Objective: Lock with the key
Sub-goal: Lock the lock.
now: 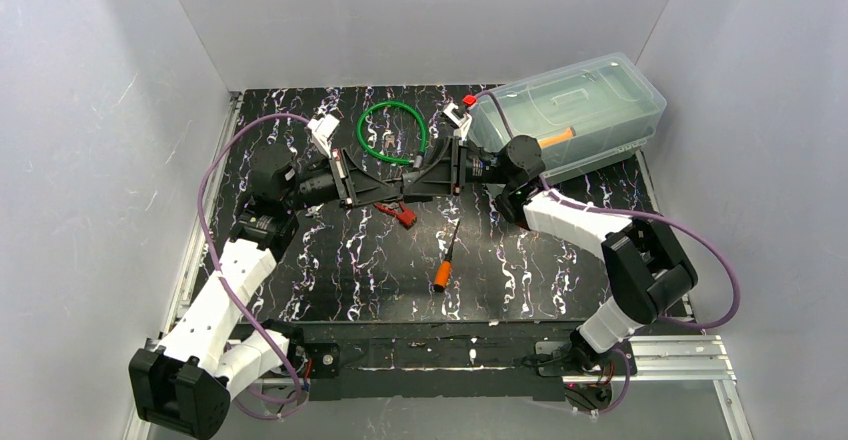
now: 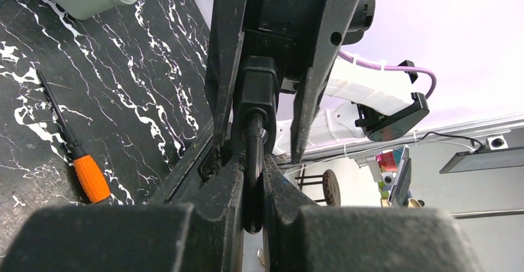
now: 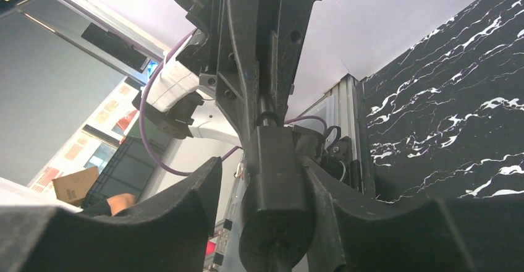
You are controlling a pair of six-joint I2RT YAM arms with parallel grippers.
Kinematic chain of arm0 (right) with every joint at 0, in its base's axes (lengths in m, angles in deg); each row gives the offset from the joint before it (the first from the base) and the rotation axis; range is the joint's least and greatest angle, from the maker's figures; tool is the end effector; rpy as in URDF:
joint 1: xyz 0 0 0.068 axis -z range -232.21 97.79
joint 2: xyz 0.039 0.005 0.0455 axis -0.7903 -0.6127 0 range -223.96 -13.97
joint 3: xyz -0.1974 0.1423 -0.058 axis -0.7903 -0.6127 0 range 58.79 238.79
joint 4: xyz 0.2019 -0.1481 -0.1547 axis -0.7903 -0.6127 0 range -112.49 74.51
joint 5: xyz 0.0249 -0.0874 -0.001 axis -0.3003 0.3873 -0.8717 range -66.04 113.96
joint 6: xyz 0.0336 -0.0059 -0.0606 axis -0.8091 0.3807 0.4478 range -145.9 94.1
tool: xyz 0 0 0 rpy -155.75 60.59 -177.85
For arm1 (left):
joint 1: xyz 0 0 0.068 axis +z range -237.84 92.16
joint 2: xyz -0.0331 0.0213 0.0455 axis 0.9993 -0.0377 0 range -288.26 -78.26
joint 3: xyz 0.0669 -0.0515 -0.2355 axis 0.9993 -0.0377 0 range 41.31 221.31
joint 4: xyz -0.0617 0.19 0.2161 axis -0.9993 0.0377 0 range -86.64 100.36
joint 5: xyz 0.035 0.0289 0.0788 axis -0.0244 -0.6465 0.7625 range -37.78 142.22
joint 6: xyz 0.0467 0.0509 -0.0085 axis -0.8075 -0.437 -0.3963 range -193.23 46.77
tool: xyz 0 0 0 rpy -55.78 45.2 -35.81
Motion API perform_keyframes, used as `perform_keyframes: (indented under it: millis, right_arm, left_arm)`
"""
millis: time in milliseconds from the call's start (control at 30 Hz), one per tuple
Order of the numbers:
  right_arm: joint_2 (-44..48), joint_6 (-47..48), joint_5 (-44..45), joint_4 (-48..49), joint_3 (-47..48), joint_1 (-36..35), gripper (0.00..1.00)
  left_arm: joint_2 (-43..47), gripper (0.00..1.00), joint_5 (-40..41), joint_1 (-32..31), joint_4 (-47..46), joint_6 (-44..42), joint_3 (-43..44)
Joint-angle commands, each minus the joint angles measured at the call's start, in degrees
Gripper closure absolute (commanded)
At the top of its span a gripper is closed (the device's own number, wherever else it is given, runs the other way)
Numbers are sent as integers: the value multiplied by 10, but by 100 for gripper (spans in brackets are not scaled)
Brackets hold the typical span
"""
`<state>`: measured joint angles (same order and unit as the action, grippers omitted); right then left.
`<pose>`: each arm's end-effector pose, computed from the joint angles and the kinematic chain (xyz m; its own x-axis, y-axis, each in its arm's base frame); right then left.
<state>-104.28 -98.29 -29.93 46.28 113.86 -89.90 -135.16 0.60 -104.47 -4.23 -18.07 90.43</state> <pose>0.2732 0.2688 0.2895 -0.7818 0.1059 -0.6145 -0.6188 -0.2528 0.7437 0.2586 -0.1235 0.3362 -0.7642 -0.3036 -0.5691 0.5280 0.2125 -0.8222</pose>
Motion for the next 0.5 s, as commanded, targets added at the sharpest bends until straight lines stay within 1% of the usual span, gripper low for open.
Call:
perform_keyframes:
  millis: [0,67,233,267,333,367,400,467]
  right_arm:
    - [-1,-14,0,66,38,-23,50]
    - [0,-14,-1,66,38,-23,60]
    - [3,-8,-3,67,37,-18,97]
    - [4,-8,-2,66,37,-15,98]
    - [8,-11,0,68,38,-4,99]
    - [8,-16,1,73,38,3,99]
    - [10,-25,3,81,37,11,99]
    - [9,-47,7,108,37,21,99]
  left_arm:
    - [-11,100,36,-7,-46,6,-2]
    - [-13,100,31,-7,-46,0,-1]
    - [-4,100,12,-6,-44,-25,-4]
    - [0,97,7,-4,-40,-33,-4]
    - [10,77,-6,4,-23,-50,-1]
    - [15,69,-12,11,-12,-56,0]
    - [18,63,-21,20,-3,-62,3]
    - [22,59,-37,37,22,-87,14]
